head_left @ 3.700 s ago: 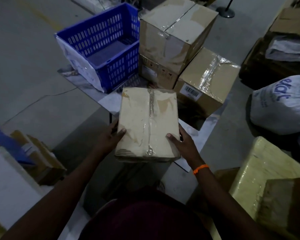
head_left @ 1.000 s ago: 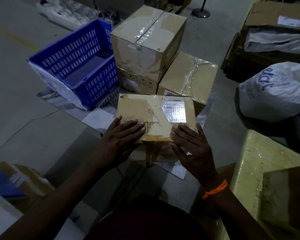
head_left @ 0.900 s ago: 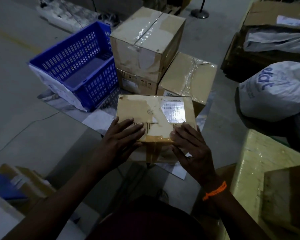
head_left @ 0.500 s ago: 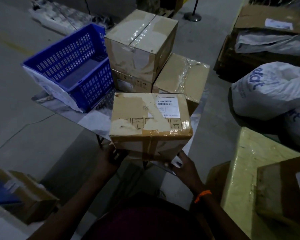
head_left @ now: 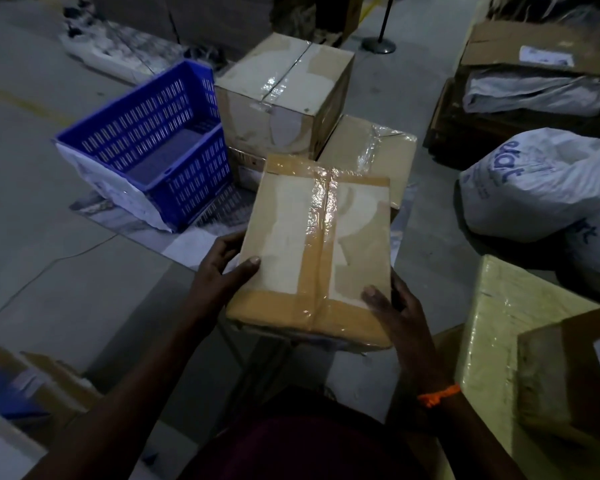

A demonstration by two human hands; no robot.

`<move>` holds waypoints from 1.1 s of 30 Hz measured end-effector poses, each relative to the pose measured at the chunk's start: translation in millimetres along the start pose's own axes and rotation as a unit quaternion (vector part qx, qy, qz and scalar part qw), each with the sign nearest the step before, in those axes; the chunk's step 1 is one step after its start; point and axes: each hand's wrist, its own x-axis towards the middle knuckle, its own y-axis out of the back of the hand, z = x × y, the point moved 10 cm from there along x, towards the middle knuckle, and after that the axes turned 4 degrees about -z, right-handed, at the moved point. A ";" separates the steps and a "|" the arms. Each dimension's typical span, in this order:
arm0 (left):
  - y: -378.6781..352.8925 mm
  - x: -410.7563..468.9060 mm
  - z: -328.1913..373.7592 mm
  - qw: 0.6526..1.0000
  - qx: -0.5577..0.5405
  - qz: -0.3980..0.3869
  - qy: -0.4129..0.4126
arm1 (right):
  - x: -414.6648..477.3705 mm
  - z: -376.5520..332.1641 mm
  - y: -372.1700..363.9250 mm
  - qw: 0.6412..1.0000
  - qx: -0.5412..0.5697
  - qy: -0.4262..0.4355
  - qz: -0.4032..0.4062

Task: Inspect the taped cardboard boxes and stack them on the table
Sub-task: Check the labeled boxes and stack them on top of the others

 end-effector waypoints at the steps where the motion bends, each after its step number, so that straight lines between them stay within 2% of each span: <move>1: -5.8 -0.4 5.2 1.000 -0.006 -0.022 -0.004 | -3.8 -4.2 5.9 1.000 0.006 0.004 0.006; 5: -29.8 2.2 27.5 0.995 -0.009 -0.095 -0.026 | -17.5 -20.1 27.4 0.999 0.024 0.004 0.029; 10: -63.8 17.9 66.7 0.983 0.071 -0.159 -0.065 | -18.0 -49.5 58.2 0.996 0.042 0.047 0.071; 14: -94.4 41.5 92.9 0.949 0.193 -0.233 -0.084 | 7.5 -64.2 82.7 0.993 0.035 0.065 0.095; 19: -124.5 70.2 95.3 0.919 0.228 -0.317 -0.057 | 47.6 -67.7 124.9 0.984 0.093 0.070 0.134; 22: -134.1 96.2 99.7 0.916 0.269 -0.283 -0.092 | 72.1 -79.6 139.9 0.983 0.092 0.093 0.129; 27: -131.6 153.2 119.5 0.953 0.230 -0.151 -0.130 | 134.5 -95.7 157.7 0.984 0.076 0.114 0.114; 30: -124.6 189.1 134.0 0.947 0.272 -0.065 -0.160 | 178.9 -90.6 158.5 0.989 0.069 0.101 0.082; 33: -127.5 215.1 137.5 0.929 0.332 -0.036 -0.157 | 205.2 -88.9 150.9 0.992 0.049 0.095 0.062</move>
